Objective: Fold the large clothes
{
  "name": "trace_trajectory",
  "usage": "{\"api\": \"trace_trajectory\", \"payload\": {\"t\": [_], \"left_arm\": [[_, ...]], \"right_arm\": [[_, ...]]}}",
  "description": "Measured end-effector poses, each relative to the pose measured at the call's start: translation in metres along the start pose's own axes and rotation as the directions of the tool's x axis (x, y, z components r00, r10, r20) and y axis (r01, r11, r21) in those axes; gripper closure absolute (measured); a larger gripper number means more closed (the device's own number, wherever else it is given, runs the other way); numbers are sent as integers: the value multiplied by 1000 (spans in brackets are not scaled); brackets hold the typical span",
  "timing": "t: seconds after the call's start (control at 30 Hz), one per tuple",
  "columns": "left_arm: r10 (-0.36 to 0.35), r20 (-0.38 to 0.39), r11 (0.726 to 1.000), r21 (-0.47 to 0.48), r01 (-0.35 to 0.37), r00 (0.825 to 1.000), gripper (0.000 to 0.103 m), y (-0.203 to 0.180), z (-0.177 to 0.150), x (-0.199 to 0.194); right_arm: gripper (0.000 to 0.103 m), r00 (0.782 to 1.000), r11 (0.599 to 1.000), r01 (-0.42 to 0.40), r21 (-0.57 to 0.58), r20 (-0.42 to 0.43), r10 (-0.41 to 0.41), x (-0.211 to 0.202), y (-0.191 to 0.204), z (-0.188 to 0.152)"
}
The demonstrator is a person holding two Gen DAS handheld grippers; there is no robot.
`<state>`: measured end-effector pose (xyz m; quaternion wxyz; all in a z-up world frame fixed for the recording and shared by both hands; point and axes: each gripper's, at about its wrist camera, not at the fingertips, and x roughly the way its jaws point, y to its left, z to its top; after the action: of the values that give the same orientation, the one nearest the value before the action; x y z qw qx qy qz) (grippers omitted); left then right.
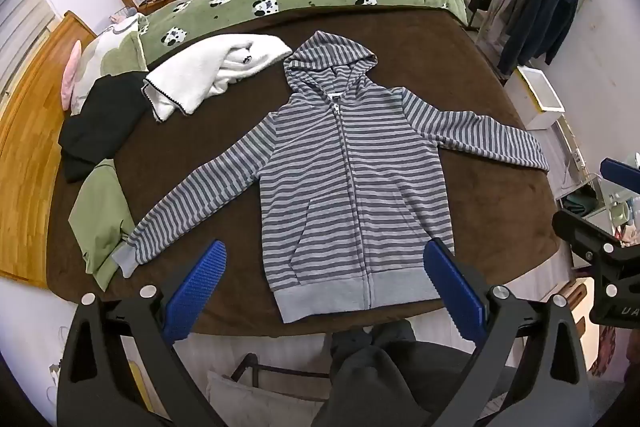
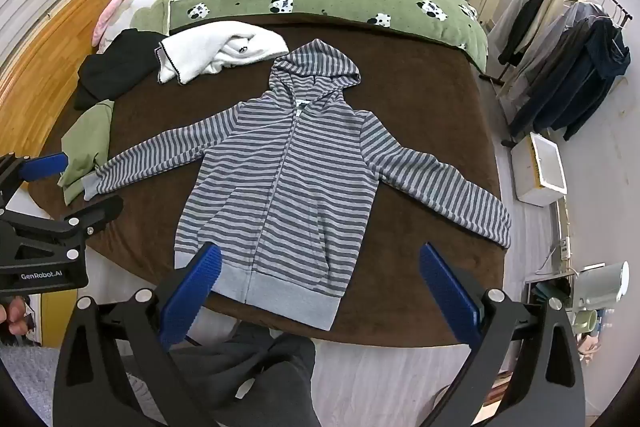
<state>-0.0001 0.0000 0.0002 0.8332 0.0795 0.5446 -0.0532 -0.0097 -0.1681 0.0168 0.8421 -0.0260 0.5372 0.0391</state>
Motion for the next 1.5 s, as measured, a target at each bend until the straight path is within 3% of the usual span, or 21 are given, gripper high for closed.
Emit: {"api": "trace_trajectory", "payload": {"t": [1.5], "left_arm": [[-2, -10, 1000, 2, 2, 1000, 6, 0, 0, 0]], "right_arm": [[6, 1000, 1000, 8, -18, -1, -8, 1, 8, 5]]}}
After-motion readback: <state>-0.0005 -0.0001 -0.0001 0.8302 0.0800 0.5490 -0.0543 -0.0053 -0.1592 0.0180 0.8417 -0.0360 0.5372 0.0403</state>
